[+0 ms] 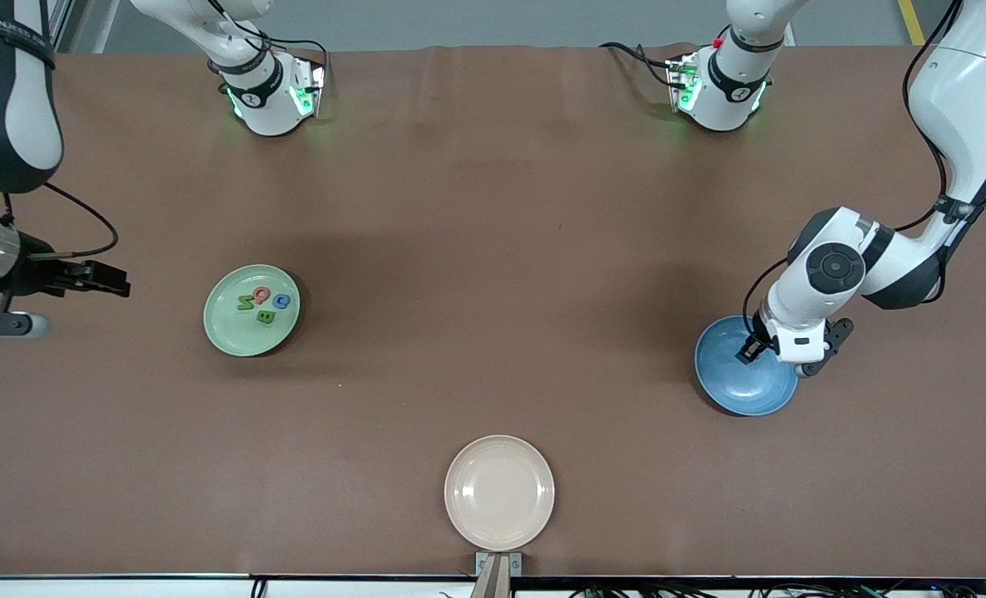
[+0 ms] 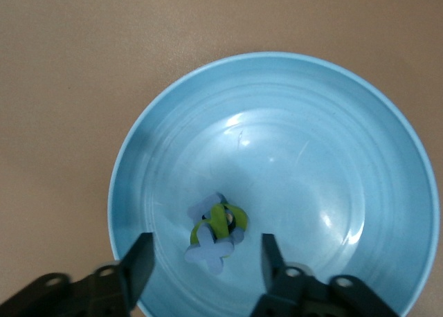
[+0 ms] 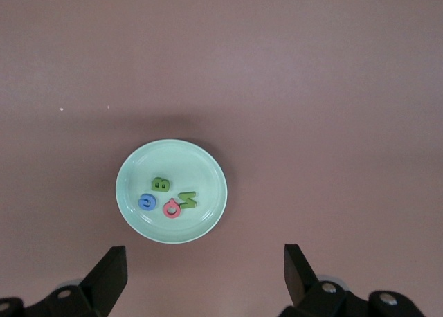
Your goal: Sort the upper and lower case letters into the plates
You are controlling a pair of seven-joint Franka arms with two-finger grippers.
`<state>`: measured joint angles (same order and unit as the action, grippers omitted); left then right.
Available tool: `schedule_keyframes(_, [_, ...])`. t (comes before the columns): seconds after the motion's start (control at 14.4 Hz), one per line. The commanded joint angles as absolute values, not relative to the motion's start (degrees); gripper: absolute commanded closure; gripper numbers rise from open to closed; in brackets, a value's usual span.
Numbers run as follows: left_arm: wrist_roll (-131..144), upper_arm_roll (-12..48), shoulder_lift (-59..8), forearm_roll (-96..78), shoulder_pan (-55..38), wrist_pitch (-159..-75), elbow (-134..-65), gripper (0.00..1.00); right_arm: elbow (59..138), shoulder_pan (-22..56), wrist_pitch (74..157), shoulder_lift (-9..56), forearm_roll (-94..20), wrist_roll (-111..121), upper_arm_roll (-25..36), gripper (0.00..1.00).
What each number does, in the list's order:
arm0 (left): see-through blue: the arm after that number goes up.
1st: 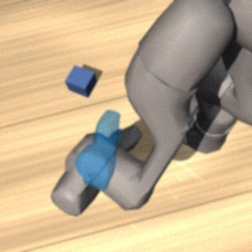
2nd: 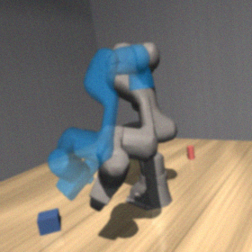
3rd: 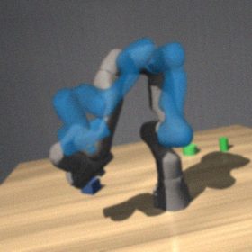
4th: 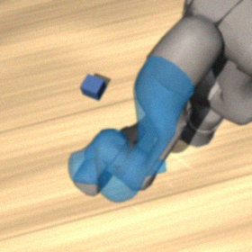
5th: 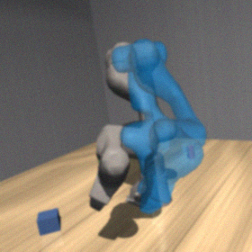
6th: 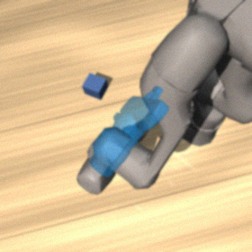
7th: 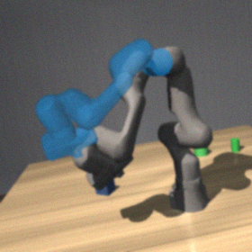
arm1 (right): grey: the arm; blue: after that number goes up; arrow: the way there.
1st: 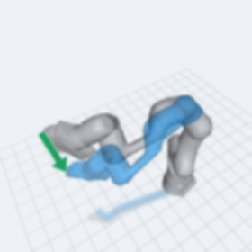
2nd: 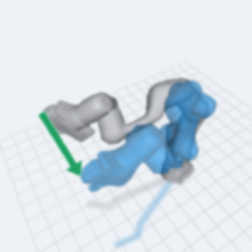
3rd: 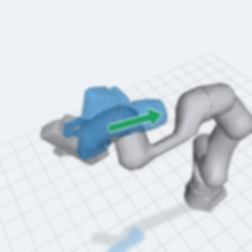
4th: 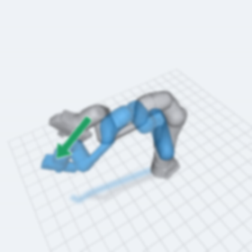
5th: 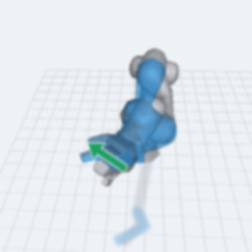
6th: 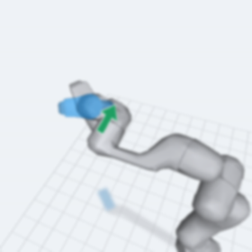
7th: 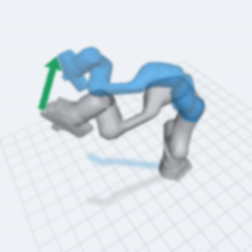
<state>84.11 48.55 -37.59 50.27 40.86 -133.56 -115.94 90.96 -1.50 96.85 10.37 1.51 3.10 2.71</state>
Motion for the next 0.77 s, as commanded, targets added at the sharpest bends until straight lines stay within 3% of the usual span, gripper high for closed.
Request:
schedule_keyframes(0.0, [83.6, 49.4, -37.0, 51.0, 41.6, -133.0, -115.1, 0.00, 87.1, -3.3, 95.7, 11.3, 1.8, 3.6, 1.8, 0.00])
schedule_keyframes(0.42, [74.8, 57.1, -36.6, 50.2, 41.1, -119.8, -106.4, 0.00, 83.5, -2.7, 93.4, 11.3, 1.7, 3.3, 1.5, 0.00])
schedule_keyframes(0.7, [69.5, 64.0, -36.5, 50.0, 41.3, -111.1, -99.5, 0.00, 80.9, -2.7, 86.2, 11.3, 1.4, 3.4, 1.4, 0.00])
